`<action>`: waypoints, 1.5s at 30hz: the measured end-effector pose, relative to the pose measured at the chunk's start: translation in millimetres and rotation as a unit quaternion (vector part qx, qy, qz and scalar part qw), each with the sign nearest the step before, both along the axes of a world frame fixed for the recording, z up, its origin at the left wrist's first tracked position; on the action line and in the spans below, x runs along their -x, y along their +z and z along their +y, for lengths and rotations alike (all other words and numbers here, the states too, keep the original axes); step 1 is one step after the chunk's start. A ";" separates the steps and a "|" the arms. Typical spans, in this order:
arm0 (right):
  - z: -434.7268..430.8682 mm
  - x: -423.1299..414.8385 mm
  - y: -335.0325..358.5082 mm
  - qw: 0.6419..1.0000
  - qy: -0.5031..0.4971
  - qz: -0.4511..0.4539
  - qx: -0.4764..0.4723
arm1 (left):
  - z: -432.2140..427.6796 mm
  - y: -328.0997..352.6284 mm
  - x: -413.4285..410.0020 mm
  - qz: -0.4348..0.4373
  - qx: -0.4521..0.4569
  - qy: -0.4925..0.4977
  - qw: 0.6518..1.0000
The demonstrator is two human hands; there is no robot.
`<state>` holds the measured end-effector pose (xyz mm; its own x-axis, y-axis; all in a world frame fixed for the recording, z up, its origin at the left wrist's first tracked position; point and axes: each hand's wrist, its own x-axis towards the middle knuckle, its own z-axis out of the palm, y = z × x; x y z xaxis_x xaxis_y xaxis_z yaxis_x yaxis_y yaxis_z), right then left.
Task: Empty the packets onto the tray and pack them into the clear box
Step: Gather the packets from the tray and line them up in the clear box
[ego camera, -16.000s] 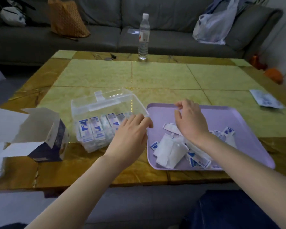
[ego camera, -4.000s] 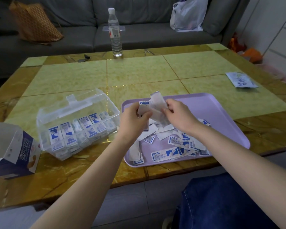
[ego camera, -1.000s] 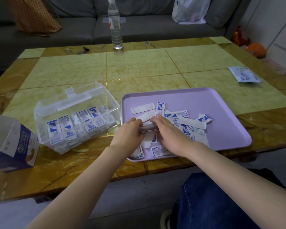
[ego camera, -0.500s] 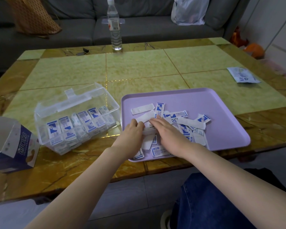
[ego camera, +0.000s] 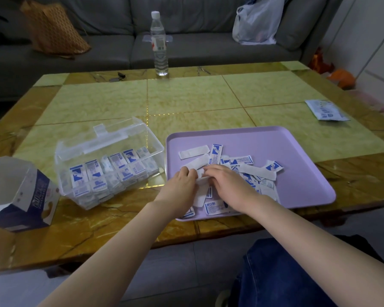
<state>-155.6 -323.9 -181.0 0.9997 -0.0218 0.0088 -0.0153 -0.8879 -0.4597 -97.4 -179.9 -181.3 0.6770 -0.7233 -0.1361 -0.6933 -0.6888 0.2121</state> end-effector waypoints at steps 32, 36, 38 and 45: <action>61.9 -9.8 70.7 0.990 0.048 -0.125 -0.040 | 80.5 82.8 -18.3 0.028 0.137 0.069 0.988; 74.6 -16.6 81.3 0.988 0.012 -0.119 -0.099 | 89.6 97.3 -23.3 -0.026 0.196 0.083 0.977; 81.3 -22.9 87.1 0.988 0.008 -0.107 -0.110 | 94.0 99.8 -26.3 -0.052 0.233 0.106 0.965; 94.4 -72.9 104.1 0.988 -0.026 -0.137 -0.063 | 126.8 80.6 -36.2 -0.098 0.156 0.180 0.966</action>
